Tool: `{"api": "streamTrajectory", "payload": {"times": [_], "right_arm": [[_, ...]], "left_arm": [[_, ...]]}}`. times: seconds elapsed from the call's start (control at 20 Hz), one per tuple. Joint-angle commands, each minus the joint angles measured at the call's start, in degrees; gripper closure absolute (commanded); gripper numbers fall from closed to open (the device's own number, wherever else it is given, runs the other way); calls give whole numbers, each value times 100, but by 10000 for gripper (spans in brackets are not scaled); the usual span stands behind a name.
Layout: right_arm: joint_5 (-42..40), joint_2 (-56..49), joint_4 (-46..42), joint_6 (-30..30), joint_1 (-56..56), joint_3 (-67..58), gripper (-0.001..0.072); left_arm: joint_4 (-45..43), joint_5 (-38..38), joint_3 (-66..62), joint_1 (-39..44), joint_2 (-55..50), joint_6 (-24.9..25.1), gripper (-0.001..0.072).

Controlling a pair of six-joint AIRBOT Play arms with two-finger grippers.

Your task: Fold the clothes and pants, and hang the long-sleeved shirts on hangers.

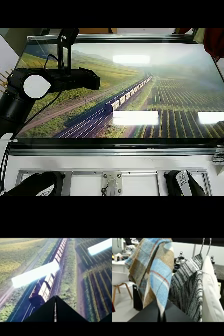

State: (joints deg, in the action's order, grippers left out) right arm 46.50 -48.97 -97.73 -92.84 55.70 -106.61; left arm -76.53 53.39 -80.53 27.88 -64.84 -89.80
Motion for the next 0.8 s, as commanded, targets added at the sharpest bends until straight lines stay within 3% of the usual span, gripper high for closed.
{"api": "streamTrajectory", "payload": {"times": [0.0, 0.75], "right_arm": [[2, 140, 2, -2, 4, -4, 697], [68, -201, -291, 0, 4, -2, 697]], "left_arm": [[0, -2, -4, 0, -4, 0, 693], [0, 9, -4, 0, -4, 0, 693]]}}
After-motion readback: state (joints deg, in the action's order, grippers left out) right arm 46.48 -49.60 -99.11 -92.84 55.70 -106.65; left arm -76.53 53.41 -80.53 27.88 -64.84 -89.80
